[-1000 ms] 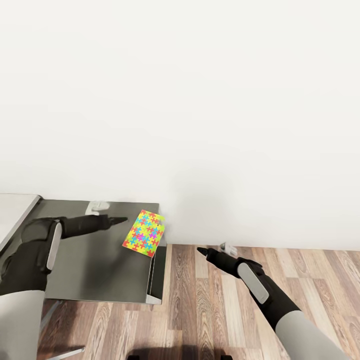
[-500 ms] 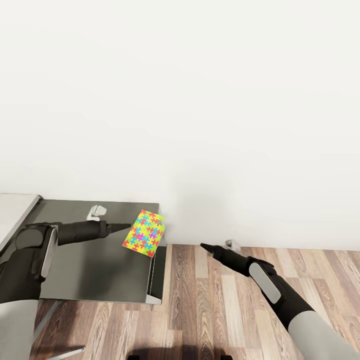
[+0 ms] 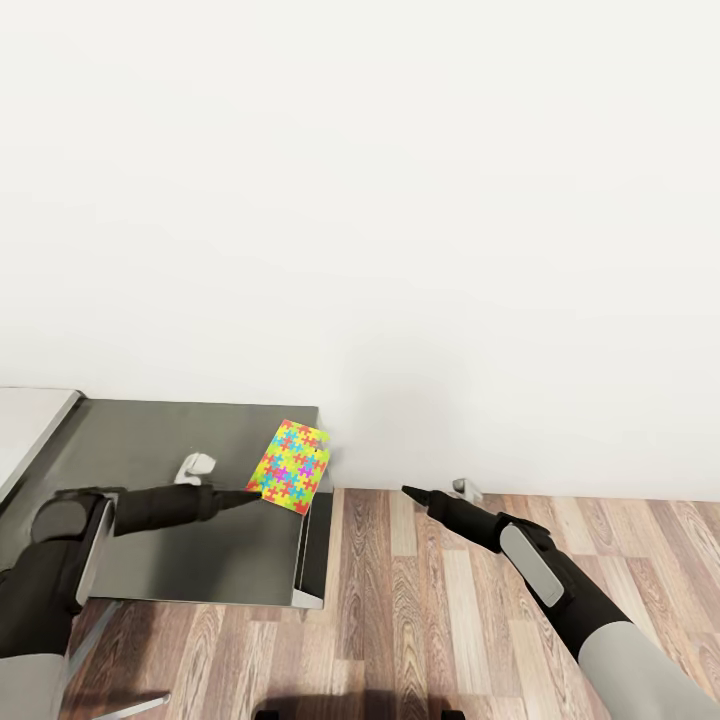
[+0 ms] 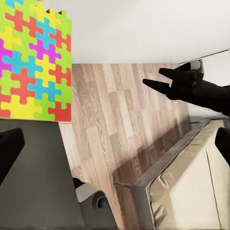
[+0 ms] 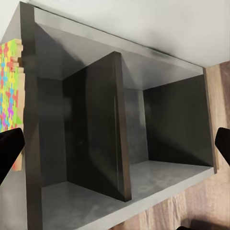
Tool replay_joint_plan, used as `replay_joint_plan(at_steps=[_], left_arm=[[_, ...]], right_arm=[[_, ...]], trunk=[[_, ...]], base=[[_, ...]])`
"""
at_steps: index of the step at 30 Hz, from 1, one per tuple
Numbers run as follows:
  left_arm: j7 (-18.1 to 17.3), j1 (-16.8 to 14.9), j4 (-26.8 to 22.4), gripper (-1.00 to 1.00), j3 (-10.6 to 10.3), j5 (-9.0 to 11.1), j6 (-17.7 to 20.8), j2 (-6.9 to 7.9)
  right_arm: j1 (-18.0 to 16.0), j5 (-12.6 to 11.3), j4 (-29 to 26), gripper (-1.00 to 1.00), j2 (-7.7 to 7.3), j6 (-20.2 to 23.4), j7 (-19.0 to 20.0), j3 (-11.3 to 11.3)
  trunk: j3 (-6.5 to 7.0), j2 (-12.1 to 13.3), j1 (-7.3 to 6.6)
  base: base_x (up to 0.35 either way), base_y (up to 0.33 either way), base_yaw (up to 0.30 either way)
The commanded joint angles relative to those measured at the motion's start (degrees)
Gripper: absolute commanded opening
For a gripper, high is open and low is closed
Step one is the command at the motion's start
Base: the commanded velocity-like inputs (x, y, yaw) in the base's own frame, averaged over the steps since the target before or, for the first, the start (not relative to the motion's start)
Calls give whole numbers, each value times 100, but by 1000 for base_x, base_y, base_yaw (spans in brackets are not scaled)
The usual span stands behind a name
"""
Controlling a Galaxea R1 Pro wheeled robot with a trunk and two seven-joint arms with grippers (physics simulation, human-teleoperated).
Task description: Put all the toys in the child's room - the three board games (two on the bed and one on the table), the two jigsaw puzzles on the table, and the tennis ball on the table - inside the toy box on the table in the child's room.
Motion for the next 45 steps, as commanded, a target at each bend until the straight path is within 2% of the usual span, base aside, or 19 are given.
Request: replay_joint_plan(at_steps=[1, 6, 17, 45], left_arm=[[-48, 61, -3, 100, 6, -38, 46, -3], [-62, 163, -36, 100, 0, -29, 30, -11], [-71, 183, -46, 100, 51, -24, 26, -8], [-80, 184, -55, 100, 10, -5, 29, -7]], right_arm=[[-4, -33, -2, 100, -5, 17, -2, 13], [-4, -34, -3, 100, -3, 16, 0, 13], [-4, -34, -3, 100, -3, 0, 7, 13], [-4, -38, -1, 100, -3, -10, 7, 13]], trunk=[[-8, -10, 3], [-8, -10, 3], [5, -10, 3], [261, -10, 3]], base=[[0, 0, 0], [0, 0, 0], [0, 0, 0], [0, 0, 0]])
